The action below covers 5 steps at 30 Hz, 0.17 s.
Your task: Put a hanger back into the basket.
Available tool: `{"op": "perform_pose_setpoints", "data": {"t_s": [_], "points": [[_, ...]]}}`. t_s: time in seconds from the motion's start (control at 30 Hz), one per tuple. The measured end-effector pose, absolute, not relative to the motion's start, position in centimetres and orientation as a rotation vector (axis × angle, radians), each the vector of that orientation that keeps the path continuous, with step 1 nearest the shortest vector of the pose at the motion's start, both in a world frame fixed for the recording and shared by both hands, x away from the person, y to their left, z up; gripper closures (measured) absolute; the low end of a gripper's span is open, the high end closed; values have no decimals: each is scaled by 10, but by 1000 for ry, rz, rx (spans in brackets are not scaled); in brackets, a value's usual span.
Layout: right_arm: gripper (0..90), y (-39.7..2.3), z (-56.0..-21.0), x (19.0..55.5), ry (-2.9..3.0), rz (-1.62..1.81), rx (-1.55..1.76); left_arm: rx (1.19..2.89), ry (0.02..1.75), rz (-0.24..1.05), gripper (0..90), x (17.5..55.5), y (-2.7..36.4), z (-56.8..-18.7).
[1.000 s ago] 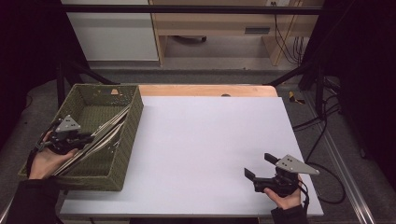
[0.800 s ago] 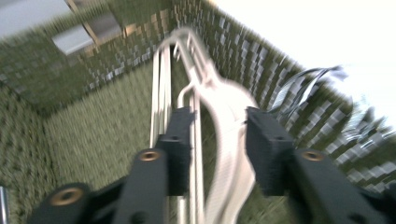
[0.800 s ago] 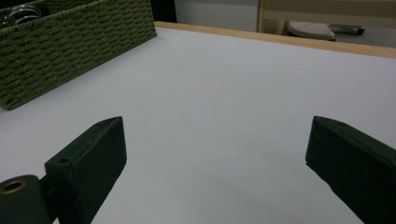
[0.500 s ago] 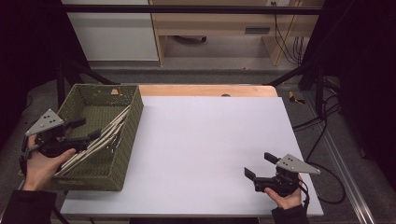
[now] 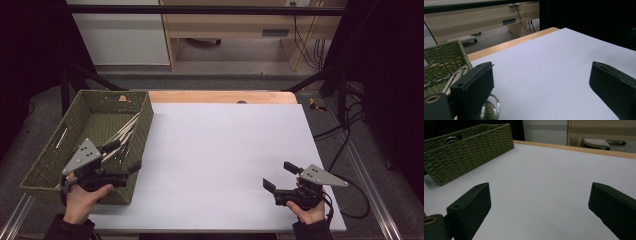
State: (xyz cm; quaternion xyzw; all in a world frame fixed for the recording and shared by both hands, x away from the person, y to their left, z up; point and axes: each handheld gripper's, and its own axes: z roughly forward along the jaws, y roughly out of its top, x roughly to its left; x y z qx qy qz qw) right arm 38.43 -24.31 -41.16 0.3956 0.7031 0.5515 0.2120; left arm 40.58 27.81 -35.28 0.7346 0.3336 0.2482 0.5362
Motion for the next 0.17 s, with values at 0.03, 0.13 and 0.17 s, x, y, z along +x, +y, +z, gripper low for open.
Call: {"op": "perform_pose_setpoints", "data": {"t_s": [0.03, 0.13, 0.17], "points": [[50, -244, -412, 384, 1951, 1534, 1091, 1746, 793, 579, 54, 405, 276, -356], [49, -245, -411, 383, 1953, 1534, 1093, 1741, 802, 559, 49, 402, 270, -364], [49, -246, -411, 382, 1954, 1542, 1090, 1740, 808, 552, 49, 401, 269, -367]]}}
